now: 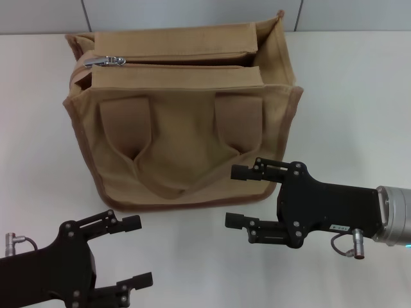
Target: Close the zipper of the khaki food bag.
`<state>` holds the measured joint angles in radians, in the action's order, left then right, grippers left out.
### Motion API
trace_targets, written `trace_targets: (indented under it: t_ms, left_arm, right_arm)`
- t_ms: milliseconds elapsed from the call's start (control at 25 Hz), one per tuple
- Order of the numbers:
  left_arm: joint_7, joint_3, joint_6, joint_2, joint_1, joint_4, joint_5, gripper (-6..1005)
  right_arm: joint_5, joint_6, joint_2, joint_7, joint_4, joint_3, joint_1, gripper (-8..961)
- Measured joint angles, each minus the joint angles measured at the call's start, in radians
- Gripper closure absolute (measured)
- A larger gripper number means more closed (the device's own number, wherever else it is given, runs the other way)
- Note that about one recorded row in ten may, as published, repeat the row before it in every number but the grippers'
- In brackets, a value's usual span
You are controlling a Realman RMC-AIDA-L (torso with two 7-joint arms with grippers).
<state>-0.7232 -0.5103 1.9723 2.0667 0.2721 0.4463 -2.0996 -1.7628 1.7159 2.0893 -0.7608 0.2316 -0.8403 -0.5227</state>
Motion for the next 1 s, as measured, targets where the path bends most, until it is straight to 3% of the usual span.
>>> trace_targets:
  t_ms: [400, 640, 720, 760, 800, 880, 920, 960, 1000]
  left_arm:
    - [0.001, 0.052, 0.000, -0.001, -0.004, -0.004, 0.001, 226]
    - [0.000, 0.163, 0.001, 0.000, -0.007, -0.012, 0.002, 227]
    - [-0.002, 0.337, -0.001, -0.001, -0.014, -0.068, 0.002, 227]
    - [-0.002, 0.337, -0.001, -0.001, -0.014, -0.068, 0.002, 227]
    - [-0.007, 0.475, -0.006, -0.001, -0.023, -0.122, 0.003, 227]
    - [-0.005, 0.561, -0.005, 0.000, -0.035, -0.155, 0.004, 228]
    - [0.006, 0.674, -0.004, 0.002, -0.052, -0.202, 0.013, 228]
    - [0.006, 0.674, -0.004, 0.002, -0.052, -0.202, 0.013, 228]
    - [0.013, 0.730, -0.012, 0.003, -0.058, -0.227, 0.019, 228]
  right_arm:
    - [0.000, 0.004, 0.000, 0.000, 0.000, -0.004, -0.002, 230]
    - [0.000, 0.002, 0.000, 0.000, -0.001, 0.002, -0.003, 230]
    - [0.014, -0.020, 0.000, 0.001, -0.015, 0.007, -0.003, 230]
    - [0.014, -0.020, 0.000, 0.001, -0.015, 0.007, -0.003, 229]
    - [0.021, -0.027, 0.000, 0.002, -0.019, 0.008, -0.003, 229]
    - [0.035, -0.032, 0.000, 0.011, -0.030, 0.007, -0.004, 229]
    - [0.039, -0.032, 0.001, 0.035, -0.042, 0.007, -0.005, 229]
    - [0.039, -0.032, 0.001, 0.035, -0.042, 0.007, -0.005, 229]
    - [0.041, -0.031, 0.001, 0.052, -0.052, 0.008, -0.006, 229]
